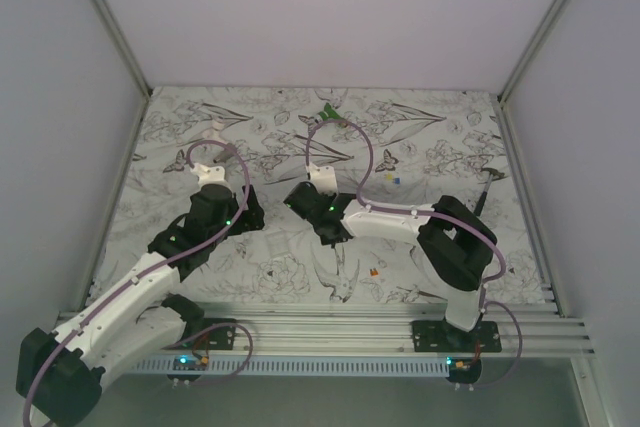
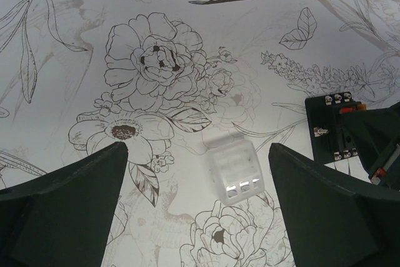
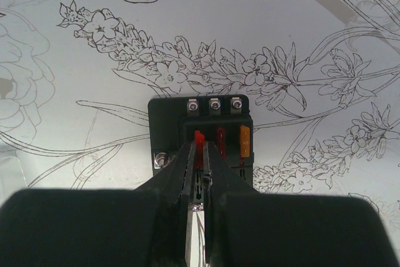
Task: Snap on the fuse box
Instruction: Install the fuse at the fuse box base.
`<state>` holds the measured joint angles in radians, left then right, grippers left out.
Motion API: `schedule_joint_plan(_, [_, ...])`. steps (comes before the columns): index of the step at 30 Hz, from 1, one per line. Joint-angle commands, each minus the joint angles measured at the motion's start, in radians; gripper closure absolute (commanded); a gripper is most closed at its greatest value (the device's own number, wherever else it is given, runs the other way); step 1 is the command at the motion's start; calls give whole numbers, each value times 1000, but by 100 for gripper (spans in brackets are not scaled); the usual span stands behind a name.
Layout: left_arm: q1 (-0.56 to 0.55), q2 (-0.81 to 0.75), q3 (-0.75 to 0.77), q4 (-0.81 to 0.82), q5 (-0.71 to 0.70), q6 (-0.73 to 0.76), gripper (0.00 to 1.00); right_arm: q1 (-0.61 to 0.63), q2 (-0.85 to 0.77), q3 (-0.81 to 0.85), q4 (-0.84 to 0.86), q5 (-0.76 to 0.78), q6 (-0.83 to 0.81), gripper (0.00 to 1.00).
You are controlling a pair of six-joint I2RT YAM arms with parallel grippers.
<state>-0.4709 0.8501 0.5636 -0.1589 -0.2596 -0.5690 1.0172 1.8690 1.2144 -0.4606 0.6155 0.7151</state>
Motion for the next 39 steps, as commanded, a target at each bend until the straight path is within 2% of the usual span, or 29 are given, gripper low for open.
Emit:
schedule_joint_plan(1, [5, -15, 2, -22, 3, -13, 0, 6, -12, 23, -40, 30, 39, 90])
schedule_joint_plan(8, [6, -17, 1, -22, 4, -14, 0, 6, -10, 35, -40, 21, 42, 83])
schedule_joint_plan(19, [6, -19, 1, -22, 8, -14, 0, 6, -17, 42, -22, -9, 11, 82])
schedule_joint_plan(31, [6, -17, 1, -22, 10, -14, 0, 2, -37, 31, -26, 7, -2, 73])
schedule_joint_plan(39, [6, -14, 2, -22, 13, -13, 0, -9, -48, 37, -26, 9, -24, 74])
